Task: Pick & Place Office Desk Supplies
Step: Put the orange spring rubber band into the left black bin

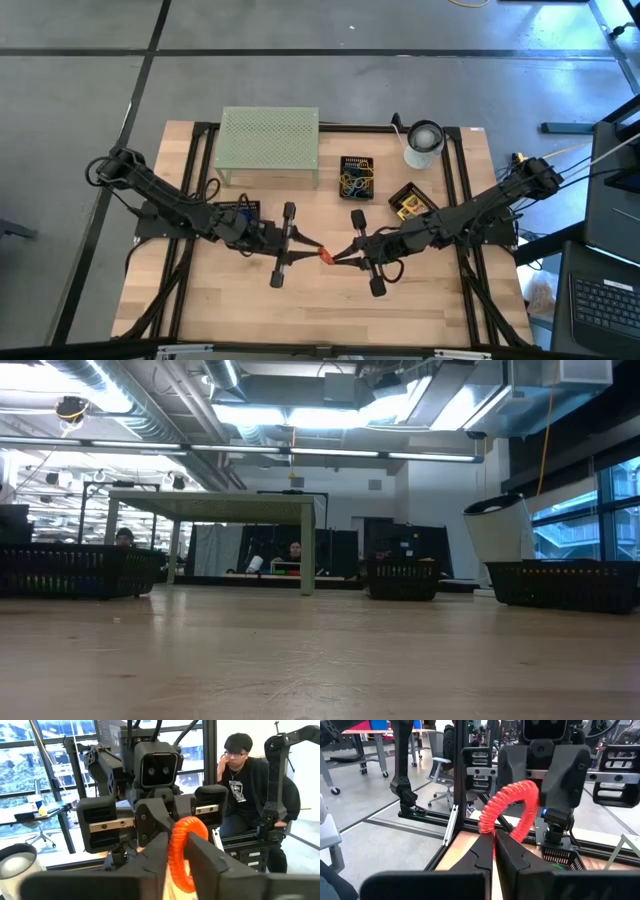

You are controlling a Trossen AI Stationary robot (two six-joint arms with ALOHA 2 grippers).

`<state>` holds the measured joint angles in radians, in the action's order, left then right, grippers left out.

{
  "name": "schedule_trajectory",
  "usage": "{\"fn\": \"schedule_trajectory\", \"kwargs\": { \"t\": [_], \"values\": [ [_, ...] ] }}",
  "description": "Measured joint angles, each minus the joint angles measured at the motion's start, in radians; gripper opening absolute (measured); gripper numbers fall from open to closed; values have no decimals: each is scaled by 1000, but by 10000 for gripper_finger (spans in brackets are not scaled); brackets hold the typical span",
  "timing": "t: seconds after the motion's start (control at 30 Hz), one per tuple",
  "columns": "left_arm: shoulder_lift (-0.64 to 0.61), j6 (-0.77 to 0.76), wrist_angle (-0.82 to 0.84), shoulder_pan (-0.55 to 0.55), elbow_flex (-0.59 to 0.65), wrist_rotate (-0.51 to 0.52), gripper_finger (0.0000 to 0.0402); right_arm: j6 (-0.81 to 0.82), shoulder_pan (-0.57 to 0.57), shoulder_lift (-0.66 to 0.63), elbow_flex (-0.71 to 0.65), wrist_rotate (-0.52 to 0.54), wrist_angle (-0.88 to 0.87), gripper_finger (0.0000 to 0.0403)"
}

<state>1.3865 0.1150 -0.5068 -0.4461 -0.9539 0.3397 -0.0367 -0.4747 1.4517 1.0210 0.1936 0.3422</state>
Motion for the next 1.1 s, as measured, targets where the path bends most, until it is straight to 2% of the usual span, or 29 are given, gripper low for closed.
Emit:
{"fn": "schedule_trajectory", "kwargs": {
  "t": [0.17,0.53,0.67,0.87,1.1],
  "values": [
    [0,0,0,0,0,1,9,2,0,4,0,0,1,8],
    [-1,-12,10,-4,0,3,2,34,0,4,0,0,1,8],
    [-2,-11,51,-12,0,-9,26,48,0,4,0,0,1,8],
    [-1,-4,116,-11,0,-17,93,44,0,4,0,0,1,8],
    [-1,-14,107,-7,0,-21,158,28,0,4,0,0,2,8]
  ]
}}
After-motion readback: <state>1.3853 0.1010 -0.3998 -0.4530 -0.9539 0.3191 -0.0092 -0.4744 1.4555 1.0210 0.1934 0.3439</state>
